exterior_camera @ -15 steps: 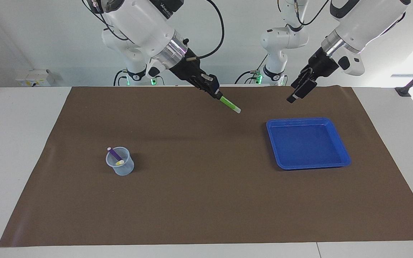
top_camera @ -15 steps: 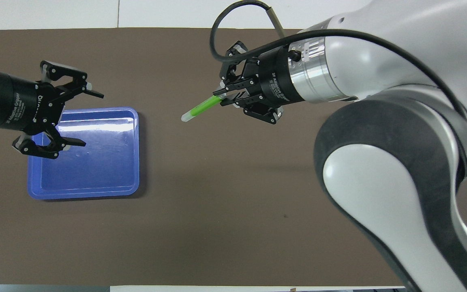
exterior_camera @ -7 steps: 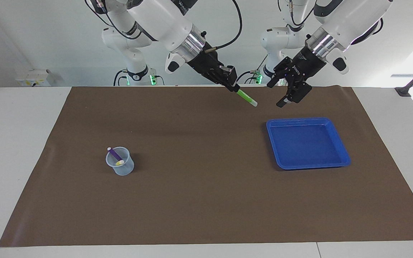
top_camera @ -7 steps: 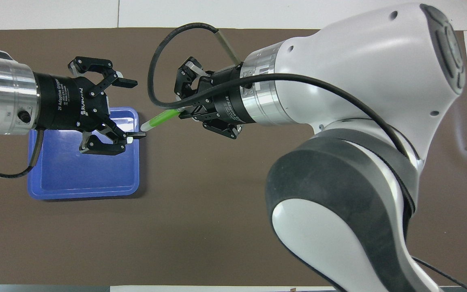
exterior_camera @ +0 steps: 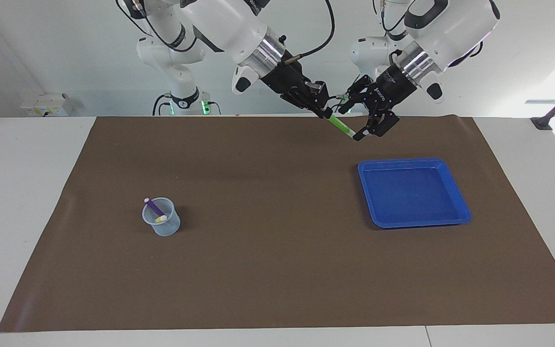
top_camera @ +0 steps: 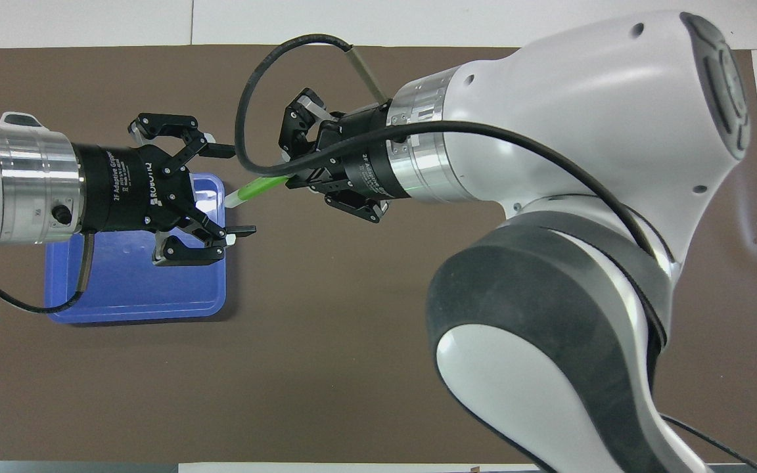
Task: Right arm passes pens to left for tray arrangement
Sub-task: 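Close the left gripper on the green pen held by the right gripper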
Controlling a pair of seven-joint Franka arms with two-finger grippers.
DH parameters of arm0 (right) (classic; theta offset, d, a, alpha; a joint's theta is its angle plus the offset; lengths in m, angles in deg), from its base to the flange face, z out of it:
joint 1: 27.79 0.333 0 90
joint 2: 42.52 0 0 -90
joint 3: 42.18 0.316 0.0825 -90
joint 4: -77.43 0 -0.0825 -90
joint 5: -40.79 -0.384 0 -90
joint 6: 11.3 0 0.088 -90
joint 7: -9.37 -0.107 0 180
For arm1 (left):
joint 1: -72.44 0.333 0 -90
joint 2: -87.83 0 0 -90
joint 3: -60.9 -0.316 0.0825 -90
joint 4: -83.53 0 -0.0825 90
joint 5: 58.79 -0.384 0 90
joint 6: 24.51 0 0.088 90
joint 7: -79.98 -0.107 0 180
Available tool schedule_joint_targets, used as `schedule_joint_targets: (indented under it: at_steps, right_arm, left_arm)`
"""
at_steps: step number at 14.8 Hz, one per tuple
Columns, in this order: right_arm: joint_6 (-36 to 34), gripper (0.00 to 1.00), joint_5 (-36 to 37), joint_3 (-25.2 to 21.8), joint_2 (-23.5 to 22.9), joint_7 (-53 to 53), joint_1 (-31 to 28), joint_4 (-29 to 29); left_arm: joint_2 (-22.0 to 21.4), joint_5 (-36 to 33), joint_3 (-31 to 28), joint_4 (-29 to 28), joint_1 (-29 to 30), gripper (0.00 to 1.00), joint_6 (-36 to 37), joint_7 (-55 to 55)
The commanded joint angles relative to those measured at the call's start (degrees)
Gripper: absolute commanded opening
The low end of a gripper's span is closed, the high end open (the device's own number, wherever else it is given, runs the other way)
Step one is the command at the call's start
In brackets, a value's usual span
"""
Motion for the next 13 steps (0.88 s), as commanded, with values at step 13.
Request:
schedule_joint_targets:
  at_steps: [13]
  right_arm:
    - [0.8,0.00,-0.9,0.6,0.4,1.7,-0.6,0.9]
  left_arm:
    - [-3.1,3.3,-0.6,-4.3,-2.1,0.52,-3.3,-3.9]
